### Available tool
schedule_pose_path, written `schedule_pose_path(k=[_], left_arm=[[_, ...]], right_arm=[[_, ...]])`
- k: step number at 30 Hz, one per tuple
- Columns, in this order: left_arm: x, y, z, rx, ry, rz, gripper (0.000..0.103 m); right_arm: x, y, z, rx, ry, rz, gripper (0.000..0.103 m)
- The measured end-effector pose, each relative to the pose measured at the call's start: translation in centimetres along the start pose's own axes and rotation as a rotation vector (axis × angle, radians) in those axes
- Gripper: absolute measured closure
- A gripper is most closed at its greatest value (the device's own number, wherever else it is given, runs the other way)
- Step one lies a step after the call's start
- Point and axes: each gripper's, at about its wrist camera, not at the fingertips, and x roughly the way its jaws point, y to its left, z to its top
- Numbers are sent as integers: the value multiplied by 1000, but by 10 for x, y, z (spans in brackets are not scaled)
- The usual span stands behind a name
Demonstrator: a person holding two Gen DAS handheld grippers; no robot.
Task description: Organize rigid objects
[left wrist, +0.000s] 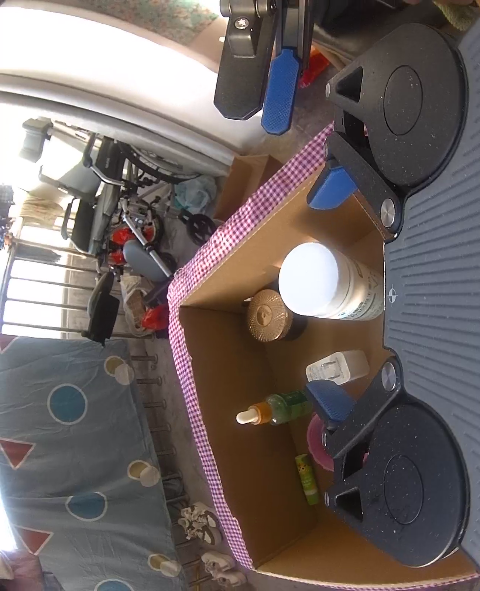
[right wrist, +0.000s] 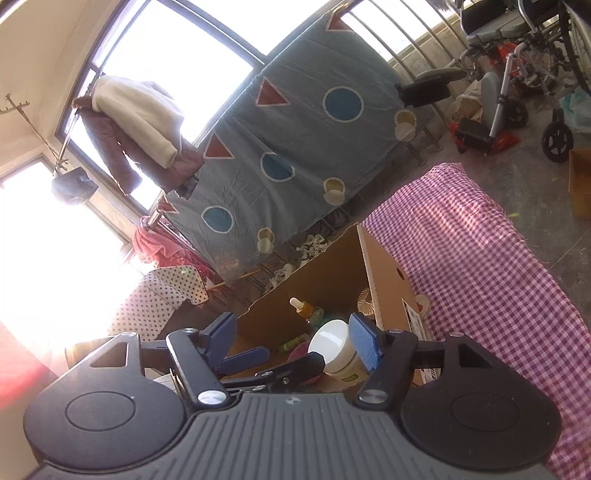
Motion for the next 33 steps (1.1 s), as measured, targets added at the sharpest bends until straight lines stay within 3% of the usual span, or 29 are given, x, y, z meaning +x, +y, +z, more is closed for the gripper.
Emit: schedule_pose_path(k=[4, 11, 16, 23, 26, 33], left_arm=[[-32, 4, -7, -51, -61, 8, 0], [-68, 8, -19, -112, -113, 201, 0], [-73, 19, -27, -161, -108, 335, 0], [-74, 32, -40, -120, -105, 382, 0], [-73, 36, -44, -148, -106, 399, 0], [-69, 49, -52, -225, -61, 431, 0]], right_arm=[[-10, 4, -10, -6, -15, -6, 27], [-6, 18, -30, -53, 18, -39, 24], [-2, 33, -38, -105, 29, -65, 20], [4, 52, -45, -216, 31, -130, 5], [7, 58, -48, -270, 24, -173, 0], [32, 62, -54, -377, 57, -314, 0]])
